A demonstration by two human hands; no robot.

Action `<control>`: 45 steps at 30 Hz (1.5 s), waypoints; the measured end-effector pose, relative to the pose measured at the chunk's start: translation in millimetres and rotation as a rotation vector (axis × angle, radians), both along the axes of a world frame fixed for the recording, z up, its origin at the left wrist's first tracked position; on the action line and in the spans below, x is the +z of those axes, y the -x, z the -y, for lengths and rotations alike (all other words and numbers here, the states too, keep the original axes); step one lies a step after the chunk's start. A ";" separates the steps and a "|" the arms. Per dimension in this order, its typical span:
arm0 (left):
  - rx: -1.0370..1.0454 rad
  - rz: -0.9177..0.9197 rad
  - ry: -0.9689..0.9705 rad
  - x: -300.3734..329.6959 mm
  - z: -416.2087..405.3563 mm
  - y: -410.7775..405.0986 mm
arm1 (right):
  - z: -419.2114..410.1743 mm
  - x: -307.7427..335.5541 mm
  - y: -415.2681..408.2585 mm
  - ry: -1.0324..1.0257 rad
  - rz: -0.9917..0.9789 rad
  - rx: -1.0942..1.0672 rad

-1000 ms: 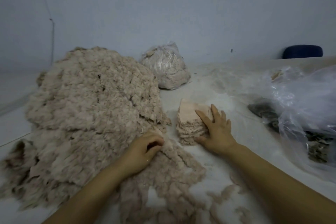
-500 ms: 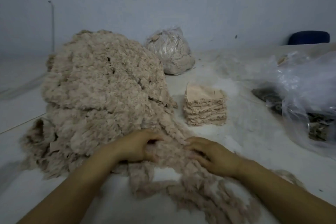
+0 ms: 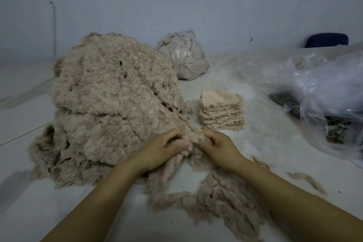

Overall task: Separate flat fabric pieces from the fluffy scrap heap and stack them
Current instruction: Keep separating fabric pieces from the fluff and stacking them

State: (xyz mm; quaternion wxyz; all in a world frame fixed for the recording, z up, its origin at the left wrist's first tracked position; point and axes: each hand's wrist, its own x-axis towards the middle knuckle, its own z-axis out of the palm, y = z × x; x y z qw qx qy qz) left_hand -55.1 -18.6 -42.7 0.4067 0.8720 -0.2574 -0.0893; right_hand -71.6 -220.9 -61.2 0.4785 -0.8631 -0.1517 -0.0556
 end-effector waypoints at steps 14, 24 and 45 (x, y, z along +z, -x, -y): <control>0.394 0.229 -0.106 -26.2 -19.9 -39.6 | -14.3 -1.3 -15.5 -0.593 -0.176 -0.451; -0.116 0.075 -0.099 -6.3 21.5 -45.0 | -23.5 22.6 -21.7 -0.810 -0.221 -0.423; -0.234 0.385 -0.211 -27.8 10.7 -40.9 | 6.6 51.2 -69.1 -1.530 -0.029 -0.620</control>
